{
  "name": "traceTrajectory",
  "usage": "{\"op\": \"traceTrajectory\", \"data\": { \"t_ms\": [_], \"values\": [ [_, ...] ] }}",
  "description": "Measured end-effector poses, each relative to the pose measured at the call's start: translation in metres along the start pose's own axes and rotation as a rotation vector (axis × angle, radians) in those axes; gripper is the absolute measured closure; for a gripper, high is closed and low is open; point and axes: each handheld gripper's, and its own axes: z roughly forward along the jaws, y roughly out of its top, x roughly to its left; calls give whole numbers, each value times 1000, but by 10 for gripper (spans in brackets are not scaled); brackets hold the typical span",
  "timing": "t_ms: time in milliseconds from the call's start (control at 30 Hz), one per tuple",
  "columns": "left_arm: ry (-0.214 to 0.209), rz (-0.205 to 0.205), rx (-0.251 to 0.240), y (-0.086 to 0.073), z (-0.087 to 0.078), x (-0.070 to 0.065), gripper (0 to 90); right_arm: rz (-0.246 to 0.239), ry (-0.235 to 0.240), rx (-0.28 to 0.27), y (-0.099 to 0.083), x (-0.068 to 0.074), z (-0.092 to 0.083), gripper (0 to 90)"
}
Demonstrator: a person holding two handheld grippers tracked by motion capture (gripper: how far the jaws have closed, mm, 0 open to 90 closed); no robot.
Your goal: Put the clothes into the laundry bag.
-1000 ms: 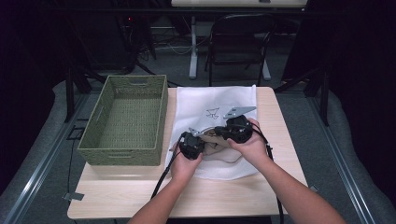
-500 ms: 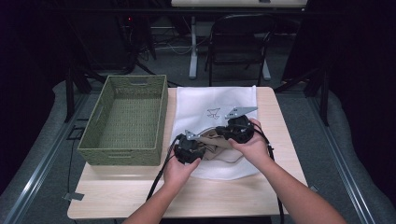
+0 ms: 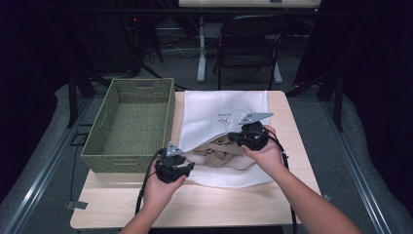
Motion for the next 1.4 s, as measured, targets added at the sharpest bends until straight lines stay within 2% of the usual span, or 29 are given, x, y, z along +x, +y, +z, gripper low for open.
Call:
{"op": "traceTrajectory", "data": {
  "t_ms": [100, 167, 233, 400, 533, 600, 733, 900, 1167, 1333, 1400],
  "values": [
    [-5, -37, -19, -9, -10, 7, 534, 7, 0, -8, -2, -1, -1, 874],
    [9, -46, -33, -14, -14, 11, 518, 10, 1, -7, -4, -2, -1, 874],
    [20, -50, -20, -19, -17, 13, 514, 19, 1, -8, -7, -3, -1, 874],
    [40, -63, 22, -31, -9, 18, 511, 31, 0, -11, -10, -5, -3, 873],
    [21, -98, 49, -36, 2, 20, 522, 36, 1, -15, -12, -7, -4, 873],
    [22, -102, 78, -37, 9, 22, 517, 37, 0, -15, -13, -7, -4, 873],
    [11, -105, 94, -35, 19, 22, 513, 37, 2, -17, -13, -7, -4, 873],
    [19, -91, 90, -30, 28, 22, 511, 37, 4, -14, -13, -8, -4, 872],
    [26, -122, 87, -23, 39, 24, 529, 45, 3, -20, -16, -7, -3, 871],
    [14, -106, 99, -23, 40, 21, 568, 37, 2, -11, -17, -7, -3, 868],
    [25, -100, 94, -23, 40, 18, 579, 39, 2, -13, -18, -6, -2, 867]
  ]
}}
